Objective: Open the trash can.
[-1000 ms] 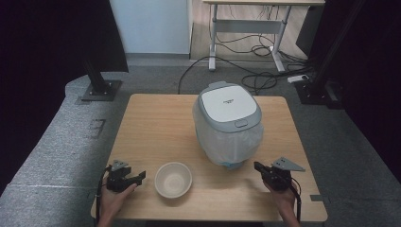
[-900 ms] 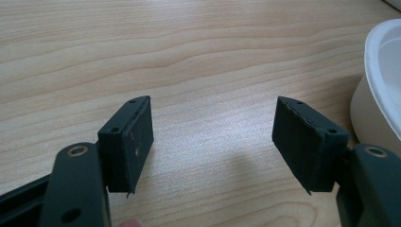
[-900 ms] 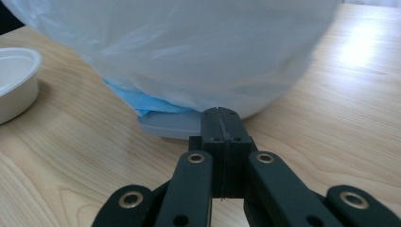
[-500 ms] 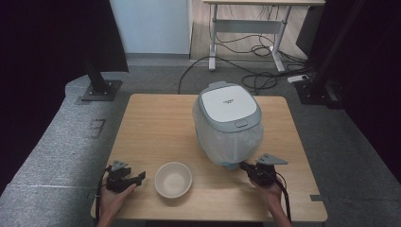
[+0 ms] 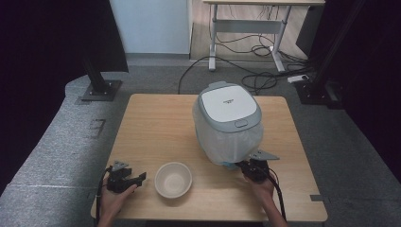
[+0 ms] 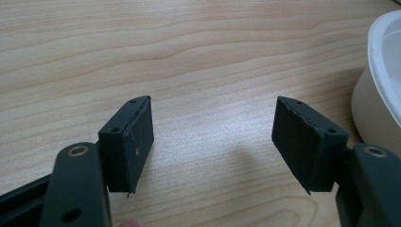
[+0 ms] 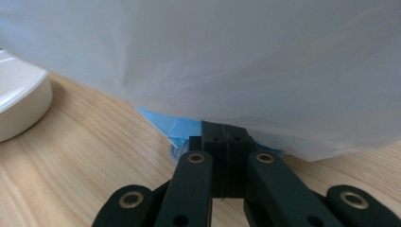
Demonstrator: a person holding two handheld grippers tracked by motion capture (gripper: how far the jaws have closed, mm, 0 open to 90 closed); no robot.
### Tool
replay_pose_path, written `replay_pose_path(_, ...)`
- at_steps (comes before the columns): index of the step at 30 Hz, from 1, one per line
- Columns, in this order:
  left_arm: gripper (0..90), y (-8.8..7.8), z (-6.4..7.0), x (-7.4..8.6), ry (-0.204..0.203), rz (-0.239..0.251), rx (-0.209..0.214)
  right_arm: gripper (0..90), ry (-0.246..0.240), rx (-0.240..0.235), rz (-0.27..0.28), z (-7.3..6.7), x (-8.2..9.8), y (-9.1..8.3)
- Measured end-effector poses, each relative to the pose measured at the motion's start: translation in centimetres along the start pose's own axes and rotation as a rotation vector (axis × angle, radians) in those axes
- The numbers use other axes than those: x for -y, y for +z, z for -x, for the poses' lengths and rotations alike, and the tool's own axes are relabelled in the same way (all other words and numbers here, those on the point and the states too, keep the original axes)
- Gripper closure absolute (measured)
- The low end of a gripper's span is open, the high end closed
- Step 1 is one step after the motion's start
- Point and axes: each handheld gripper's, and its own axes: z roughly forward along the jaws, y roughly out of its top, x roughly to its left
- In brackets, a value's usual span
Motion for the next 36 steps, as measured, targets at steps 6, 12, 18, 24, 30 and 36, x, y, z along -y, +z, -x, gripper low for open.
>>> replay_pose_path(6, 30.6, 0.2, 0.1, 0.0, 0.007, -0.012, 0.003, 89.4, -0.039, 0.034, -0.020, -0.3, 0.7, 0.7)
replay_pose_path(12, 30.7, 0.1, 0.2, 0.1, 0.010, -0.015, 0.007, 89.5, -0.050, 0.053, -0.031, -0.6, 0.6, 0.8)
replay_pose_path(18, 30.9, 0.3, 0.1, 0.1, 0.011, -0.027, 0.004, 89.5, -0.027, 0.034, -0.031, -0.2, 0.7, 0.8)
replay_pose_path(24, 30.8, 0.3, 0.3, 0.1, 0.012, -0.028, 0.003, 89.5, -0.021, 0.028, -0.021, -0.1, 0.9, 0.8)
replay_pose_path(30, 30.7, 0.3, 0.4, 0.1, 0.015, -0.029, 0.003, 89.6, -0.049, 0.055, -0.028, -0.5, 0.9, 0.9)
replay_pose_path(36, 30.8, 0.3, 0.4, 0.1, 0.013, -0.028, 0.006, 89.6, -0.019, 0.042, -0.030, -0.3, 0.9, 0.9)
